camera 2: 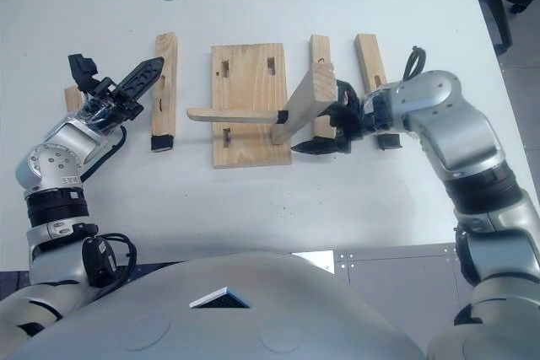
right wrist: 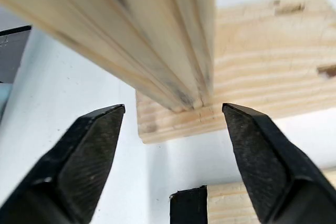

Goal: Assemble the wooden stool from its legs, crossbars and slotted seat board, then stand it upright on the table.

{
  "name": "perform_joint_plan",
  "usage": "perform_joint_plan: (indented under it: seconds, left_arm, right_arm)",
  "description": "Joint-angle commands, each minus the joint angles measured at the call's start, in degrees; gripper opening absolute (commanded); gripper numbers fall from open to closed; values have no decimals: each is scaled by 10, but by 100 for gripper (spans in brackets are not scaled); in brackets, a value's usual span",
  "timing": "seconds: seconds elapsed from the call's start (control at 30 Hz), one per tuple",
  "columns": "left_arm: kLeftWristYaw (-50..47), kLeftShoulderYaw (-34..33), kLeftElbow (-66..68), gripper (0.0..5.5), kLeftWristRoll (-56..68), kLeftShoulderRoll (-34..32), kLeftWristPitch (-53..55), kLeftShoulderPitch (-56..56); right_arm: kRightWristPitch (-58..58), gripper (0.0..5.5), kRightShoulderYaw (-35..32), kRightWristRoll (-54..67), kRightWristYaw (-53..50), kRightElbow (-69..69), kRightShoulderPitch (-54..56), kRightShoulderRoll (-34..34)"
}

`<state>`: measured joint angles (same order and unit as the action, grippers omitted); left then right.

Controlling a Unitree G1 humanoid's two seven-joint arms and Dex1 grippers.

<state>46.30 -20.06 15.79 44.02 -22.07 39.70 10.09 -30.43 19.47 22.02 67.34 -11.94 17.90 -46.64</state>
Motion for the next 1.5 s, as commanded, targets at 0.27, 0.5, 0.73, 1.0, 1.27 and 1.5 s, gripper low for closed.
perform_joint_plan:
  seconds: [0.27,0.5,0.73,1.0,1.27,1.5]
  left_arm:
    - [-8,-1,0,417,-10,1,-15,2]
    - [-20,2,-4,417,-11,10,-19,-3]
    - [-26,2,-9,417,-12,16,-21,-10]
    - [-32,4,-17,417,-16,22,-36,-14]
    - [-71,28,-138,417,13,43,-28,72]
    - [-20,60,-156,417,153,56,97,211]
  right_arm:
    - [-182,406,-177,-2,-310,-49,-52,124]
    - [-364,406,-204,-31,-533,-96,-94,288]
    - [-388,349,-171,-49,-567,-77,-112,315]
    - [-336,231,-150,-100,-573,-36,-103,275]
    - [-223,203,-278,-23,-561,-15,11,355]
    - [-145,202,-330,160,-265,85,162,293]
